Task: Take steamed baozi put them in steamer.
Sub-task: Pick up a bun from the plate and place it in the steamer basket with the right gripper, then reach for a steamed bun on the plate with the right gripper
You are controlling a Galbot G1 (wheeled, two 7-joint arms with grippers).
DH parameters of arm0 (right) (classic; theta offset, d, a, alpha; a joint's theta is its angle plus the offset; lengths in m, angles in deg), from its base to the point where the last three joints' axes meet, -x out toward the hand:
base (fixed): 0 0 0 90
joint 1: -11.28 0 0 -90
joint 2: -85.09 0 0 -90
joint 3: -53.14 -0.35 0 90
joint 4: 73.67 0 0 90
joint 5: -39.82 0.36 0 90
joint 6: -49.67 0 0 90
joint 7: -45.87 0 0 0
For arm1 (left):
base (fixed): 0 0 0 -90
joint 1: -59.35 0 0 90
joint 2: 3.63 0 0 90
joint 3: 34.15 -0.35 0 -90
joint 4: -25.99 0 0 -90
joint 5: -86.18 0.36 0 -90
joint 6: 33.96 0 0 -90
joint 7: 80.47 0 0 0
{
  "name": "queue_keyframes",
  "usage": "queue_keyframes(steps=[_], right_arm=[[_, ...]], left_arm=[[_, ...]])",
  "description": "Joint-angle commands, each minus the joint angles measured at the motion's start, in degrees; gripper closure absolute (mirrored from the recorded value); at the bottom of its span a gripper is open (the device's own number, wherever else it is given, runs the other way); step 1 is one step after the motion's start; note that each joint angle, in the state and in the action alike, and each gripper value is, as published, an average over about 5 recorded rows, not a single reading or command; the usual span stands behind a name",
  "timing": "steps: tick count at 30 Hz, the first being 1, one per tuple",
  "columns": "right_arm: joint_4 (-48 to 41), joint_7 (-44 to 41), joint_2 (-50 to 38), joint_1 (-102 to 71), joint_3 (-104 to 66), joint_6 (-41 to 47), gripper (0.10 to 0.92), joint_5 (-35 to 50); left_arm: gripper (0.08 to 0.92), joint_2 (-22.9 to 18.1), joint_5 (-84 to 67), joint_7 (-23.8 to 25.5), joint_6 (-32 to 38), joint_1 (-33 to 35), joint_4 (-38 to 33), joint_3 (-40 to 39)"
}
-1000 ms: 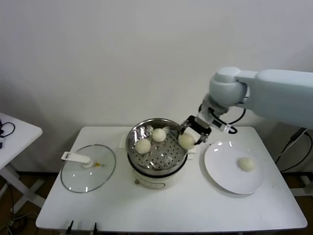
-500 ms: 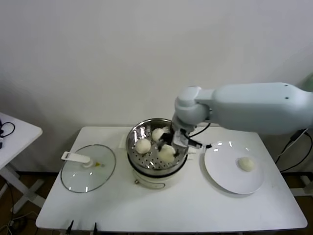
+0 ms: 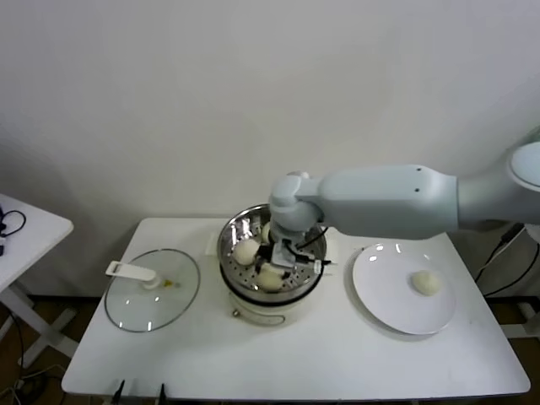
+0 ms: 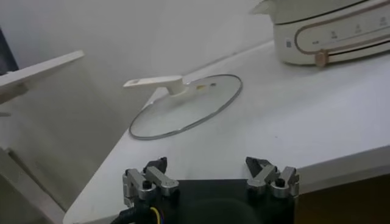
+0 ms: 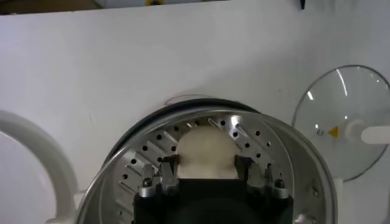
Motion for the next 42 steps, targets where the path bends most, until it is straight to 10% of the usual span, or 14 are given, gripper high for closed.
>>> queue_keyframes(steps=[1,19,29,42], right_arm=[[-4.8,0.1,3.0,-3.2,-0.3,-0.9,0.398,-1.1],[-2.7,-3.4,-6.0,10.7,4.2,-3.1,0.204,12.2],[-6.7,-6.3,-20.4,16.8,13.8,14.3,0.203,28.7],[-17.9,-7.2,-33.0,-0.6,5.5,20.8,0.203,15.8]], left_arm=[[0.177,-1.6,0.0,0.1,-0.1,-0.1,0.2,0.0],[0.177,-1.5,0.3,0.2,-0.1,0.9,-0.8,0.1],[0.177,-1.4,0.6,0.1,0.8,0.6,-0.5,-0.2],[0.177,-1.6,-0.1,0.4,1.2,0.4,-0.4,-0.4]])
